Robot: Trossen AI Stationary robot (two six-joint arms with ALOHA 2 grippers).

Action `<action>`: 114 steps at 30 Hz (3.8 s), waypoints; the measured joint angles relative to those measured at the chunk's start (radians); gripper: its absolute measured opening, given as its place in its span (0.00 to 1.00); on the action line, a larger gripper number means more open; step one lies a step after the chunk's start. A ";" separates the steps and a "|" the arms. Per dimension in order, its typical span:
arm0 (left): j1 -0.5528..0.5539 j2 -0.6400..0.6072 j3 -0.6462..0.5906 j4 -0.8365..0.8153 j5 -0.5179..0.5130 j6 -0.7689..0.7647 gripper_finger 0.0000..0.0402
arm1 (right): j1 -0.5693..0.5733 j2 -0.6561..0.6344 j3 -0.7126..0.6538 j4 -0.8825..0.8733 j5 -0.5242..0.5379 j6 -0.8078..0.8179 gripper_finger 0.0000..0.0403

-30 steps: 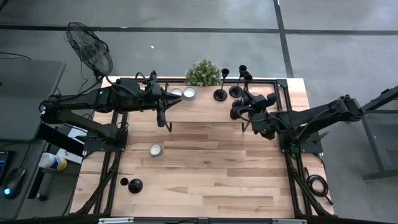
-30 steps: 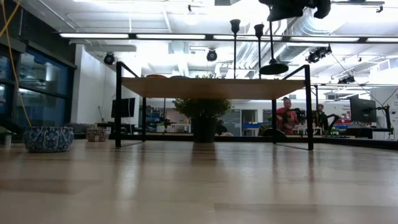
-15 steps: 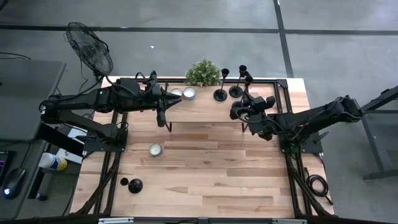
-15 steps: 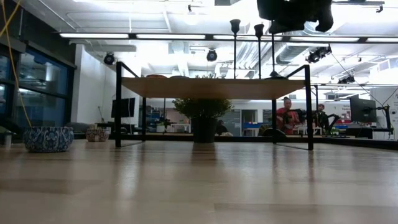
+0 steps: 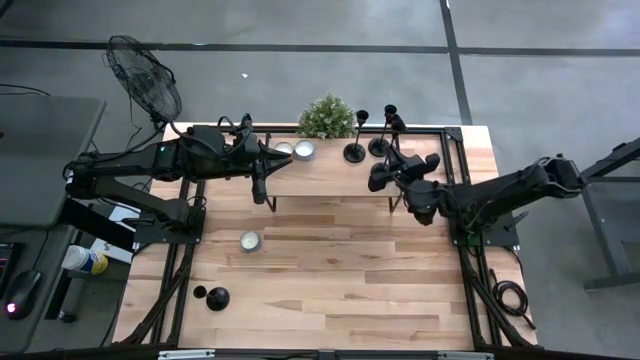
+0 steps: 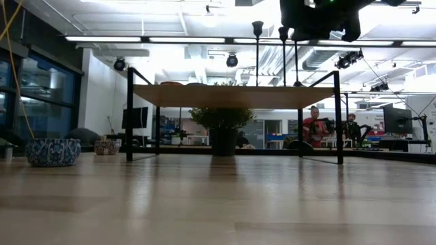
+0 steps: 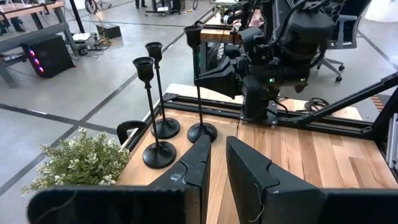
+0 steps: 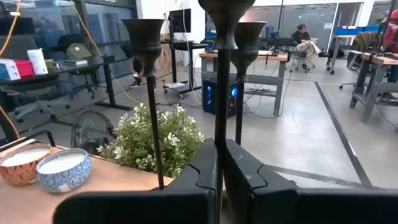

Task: Pick & Place candle stick holders
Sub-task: Put the black candle holder on the shelf aligned with the black candle holder

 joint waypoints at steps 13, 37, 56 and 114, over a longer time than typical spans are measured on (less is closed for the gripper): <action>0.000 0.000 0.000 0.000 0.000 0.000 0.13 | -0.060 0.000 -0.002 0.041 -0.062 -0.082 0.00; 0.000 0.000 0.000 0.000 0.000 0.000 0.13 | -0.068 -0.002 0.001 -0.043 -0.071 0.020 0.00; 0.000 0.000 0.000 0.000 0.000 0.000 0.13 | -0.068 0.001 -0.003 -0.052 -0.107 0.015 0.13; -0.034 -0.123 0.001 -0.763 0.202 -0.649 0.13 | 0.310 -0.254 -0.001 -0.313 -0.260 0.004 0.30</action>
